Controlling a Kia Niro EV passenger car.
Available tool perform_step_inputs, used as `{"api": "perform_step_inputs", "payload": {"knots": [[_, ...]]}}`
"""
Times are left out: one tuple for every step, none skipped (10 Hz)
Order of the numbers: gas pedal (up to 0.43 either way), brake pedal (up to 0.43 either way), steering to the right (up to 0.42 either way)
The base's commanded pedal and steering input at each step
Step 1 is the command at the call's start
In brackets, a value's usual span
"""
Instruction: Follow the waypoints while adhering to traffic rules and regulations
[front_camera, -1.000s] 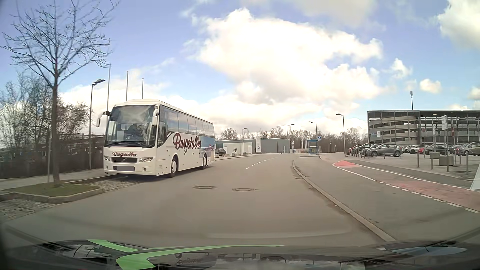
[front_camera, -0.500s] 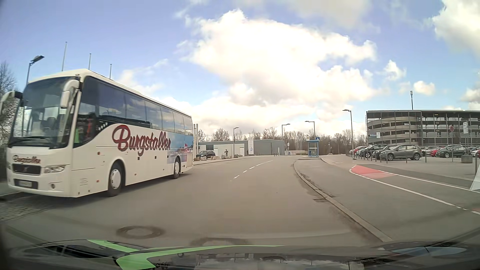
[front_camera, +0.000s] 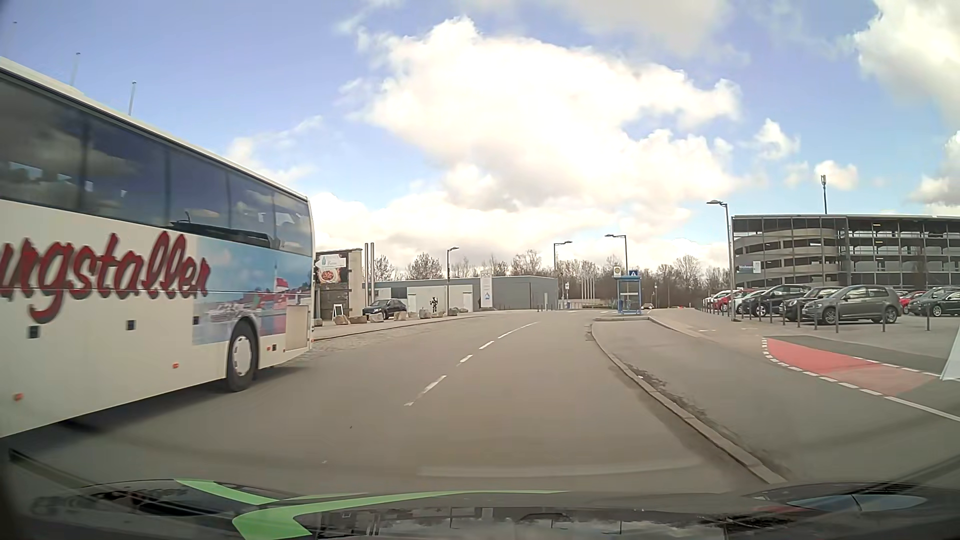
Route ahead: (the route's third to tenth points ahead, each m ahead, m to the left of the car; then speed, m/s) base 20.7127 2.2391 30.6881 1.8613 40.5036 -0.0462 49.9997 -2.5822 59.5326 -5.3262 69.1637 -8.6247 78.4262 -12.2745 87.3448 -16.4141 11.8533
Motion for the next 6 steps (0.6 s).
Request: {"api": "perform_step_inputs", "payload": {"knots": [[0.11, 0.0, 0.019], [0.11, 0.0, 0.019], [0.11, 0.0, 0.02], [0.11, 0.0, 0.022], [0.11, 0.0, 0.024], [0.11, 0.0, 0.024]]}}
